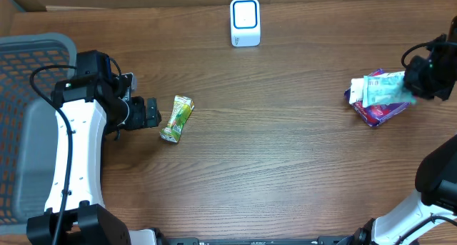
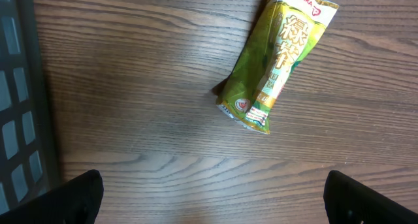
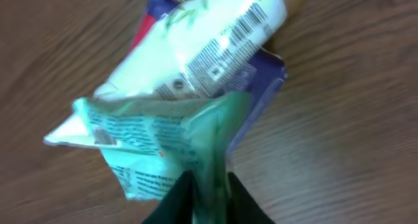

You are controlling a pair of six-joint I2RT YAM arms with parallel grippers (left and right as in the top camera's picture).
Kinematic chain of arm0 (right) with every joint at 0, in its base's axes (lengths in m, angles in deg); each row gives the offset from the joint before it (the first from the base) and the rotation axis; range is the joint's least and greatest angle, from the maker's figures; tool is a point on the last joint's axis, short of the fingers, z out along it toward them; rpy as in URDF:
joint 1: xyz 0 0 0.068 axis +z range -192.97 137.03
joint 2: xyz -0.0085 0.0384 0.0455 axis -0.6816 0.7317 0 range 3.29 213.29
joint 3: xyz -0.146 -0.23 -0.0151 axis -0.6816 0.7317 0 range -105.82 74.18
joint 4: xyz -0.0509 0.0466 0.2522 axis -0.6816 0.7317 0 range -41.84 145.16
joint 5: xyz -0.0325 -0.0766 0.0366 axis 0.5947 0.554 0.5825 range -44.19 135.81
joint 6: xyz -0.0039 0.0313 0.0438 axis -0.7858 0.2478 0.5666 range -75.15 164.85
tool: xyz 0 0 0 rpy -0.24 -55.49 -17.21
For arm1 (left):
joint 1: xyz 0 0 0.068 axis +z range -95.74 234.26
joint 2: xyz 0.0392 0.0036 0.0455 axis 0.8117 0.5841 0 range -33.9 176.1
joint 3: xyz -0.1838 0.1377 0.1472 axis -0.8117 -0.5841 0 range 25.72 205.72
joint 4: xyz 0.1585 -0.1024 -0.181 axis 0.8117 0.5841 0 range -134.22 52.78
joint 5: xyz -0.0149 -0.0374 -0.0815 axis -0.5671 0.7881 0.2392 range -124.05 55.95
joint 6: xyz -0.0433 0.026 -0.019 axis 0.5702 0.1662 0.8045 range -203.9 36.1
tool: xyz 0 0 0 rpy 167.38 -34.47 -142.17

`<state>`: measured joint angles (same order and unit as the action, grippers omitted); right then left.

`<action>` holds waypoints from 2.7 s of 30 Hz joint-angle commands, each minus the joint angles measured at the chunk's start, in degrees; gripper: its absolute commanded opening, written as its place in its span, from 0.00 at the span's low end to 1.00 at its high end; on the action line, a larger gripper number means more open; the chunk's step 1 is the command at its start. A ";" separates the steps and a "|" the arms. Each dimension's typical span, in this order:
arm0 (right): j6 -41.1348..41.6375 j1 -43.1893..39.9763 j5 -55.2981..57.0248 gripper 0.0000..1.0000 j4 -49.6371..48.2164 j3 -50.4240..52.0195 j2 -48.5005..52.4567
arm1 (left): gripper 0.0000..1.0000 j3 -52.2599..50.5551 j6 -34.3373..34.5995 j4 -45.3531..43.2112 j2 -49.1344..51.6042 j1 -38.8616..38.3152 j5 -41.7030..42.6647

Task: Scan the item barcode
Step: 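Carry the wipes pack right and drop it onto the purple pack, then move the right gripper left to the green tea pouch and grasp it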

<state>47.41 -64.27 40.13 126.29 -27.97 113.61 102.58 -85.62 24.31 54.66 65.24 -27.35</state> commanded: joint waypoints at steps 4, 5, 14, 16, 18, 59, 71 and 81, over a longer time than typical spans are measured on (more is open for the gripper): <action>0.28 -0.15 1.51 0.83 0.04 -0.39 -0.11 | 1.00 0.37 -0.90 -0.02 0.33 0.13 0.35; 0.26 -0.15 1.25 0.84 0.33 -0.81 -0.13 | 0.99 0.37 -0.90 -0.02 0.33 0.13 0.35; 0.26 2.23 -16.90 1.00 6.49 -15.54 -0.81 | 1.00 0.37 -0.90 0.00 0.33 0.13 0.35; 0.26 4.55 -25.14 1.00 6.71 -18.43 -0.81 | 0.99 0.37 -0.90 -0.02 0.33 0.13 0.35; 0.35 7.28 -31.56 1.00 5.38 -19.06 -0.81 | 1.00 0.37 -0.90 -0.02 0.33 0.13 0.35; 35.60 67.49 -11.91 0.86 -35.80 -13.31 27.78 | 1.00 0.37 -0.90 -0.02 0.33 0.24 0.35; 32.46 68.08 -8.26 0.49 -25.31 -13.31 29.92 | 1.00 0.37 -0.90 -0.04 0.33 0.24 0.35; 15.26 60.83 -8.50 0.47 -14.01 -14.71 29.73 | 1.00 0.37 -0.90 -0.02 0.33 0.24 0.35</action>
<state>71.89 0.21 28.97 110.73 -42.02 142.55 102.58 -85.62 24.31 54.66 65.24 -27.35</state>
